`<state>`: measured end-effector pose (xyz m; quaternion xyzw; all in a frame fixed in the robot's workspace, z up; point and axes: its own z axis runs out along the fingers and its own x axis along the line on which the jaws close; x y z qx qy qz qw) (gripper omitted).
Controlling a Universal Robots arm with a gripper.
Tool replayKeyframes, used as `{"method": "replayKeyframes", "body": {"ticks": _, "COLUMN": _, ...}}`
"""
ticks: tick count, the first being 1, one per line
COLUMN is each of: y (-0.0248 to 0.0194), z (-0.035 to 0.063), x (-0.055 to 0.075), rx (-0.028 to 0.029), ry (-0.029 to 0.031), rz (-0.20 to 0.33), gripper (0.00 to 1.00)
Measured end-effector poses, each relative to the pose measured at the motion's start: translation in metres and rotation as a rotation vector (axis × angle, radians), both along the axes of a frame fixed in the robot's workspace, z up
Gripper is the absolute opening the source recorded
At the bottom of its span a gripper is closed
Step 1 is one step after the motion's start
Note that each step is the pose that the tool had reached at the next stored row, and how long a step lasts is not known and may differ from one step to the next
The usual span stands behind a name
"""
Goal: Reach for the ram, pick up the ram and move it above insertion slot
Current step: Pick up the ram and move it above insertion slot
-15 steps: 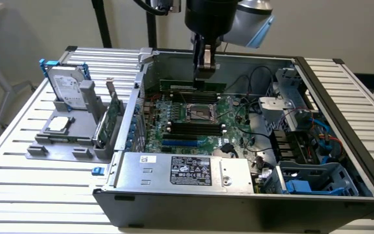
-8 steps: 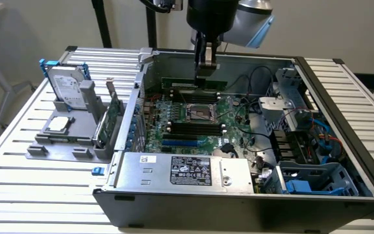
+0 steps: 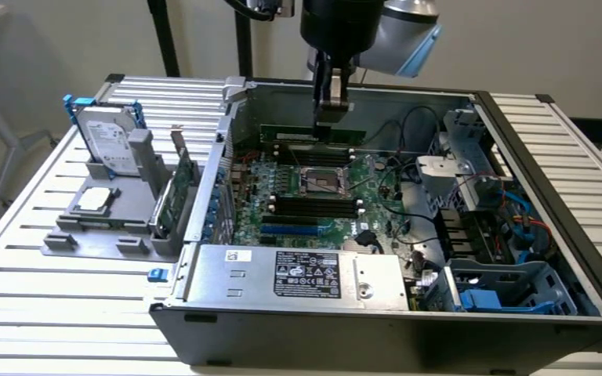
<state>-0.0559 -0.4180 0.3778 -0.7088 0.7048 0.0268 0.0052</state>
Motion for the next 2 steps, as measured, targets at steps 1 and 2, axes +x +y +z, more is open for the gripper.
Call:
{"method": "replayKeyframes", "body": {"ticks": 1, "y": 0.0, "z": 0.0, "x": 0.0, "rx": 0.0, "ry": 0.0, "rz": 0.0, "gripper": 0.13}}
{"method": "replayKeyframes", "body": {"ticks": 2, "y": 0.0, "z": 0.0, "x": 0.0, "rx": 0.0, "ry": 0.0, "rz": 0.0, "gripper": 0.13}}
